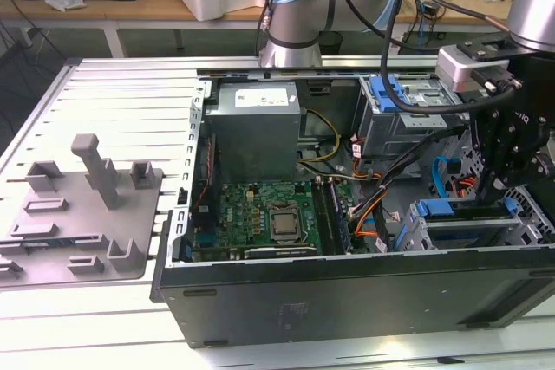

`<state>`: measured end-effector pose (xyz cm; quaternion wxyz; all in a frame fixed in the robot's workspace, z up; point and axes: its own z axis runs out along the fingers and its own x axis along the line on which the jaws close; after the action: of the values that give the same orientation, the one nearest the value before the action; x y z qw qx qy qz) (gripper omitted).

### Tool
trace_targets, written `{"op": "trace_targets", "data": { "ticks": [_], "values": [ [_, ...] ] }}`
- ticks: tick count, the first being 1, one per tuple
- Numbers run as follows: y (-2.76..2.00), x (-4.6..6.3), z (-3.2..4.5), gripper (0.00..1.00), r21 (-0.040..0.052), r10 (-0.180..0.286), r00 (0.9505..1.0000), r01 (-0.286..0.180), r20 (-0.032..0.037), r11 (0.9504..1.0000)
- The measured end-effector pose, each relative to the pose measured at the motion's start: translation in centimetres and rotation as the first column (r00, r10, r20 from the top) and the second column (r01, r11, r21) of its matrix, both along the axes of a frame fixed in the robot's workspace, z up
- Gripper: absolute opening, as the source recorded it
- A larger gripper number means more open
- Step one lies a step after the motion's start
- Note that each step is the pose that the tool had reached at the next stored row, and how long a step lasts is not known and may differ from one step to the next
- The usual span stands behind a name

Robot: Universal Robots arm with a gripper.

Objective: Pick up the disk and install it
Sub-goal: 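Insert the first disk wire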

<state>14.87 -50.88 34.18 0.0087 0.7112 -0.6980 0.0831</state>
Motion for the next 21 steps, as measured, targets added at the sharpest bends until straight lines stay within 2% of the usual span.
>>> {"op": "trace_targets", "data": {
  "ticks": [21],
  "values": [
    [0.00, 0.00, -0.38, 0.17, 0.0012, 0.000, 1.0000, 0.000, 0.0000, 1.0000]
  ]
}}
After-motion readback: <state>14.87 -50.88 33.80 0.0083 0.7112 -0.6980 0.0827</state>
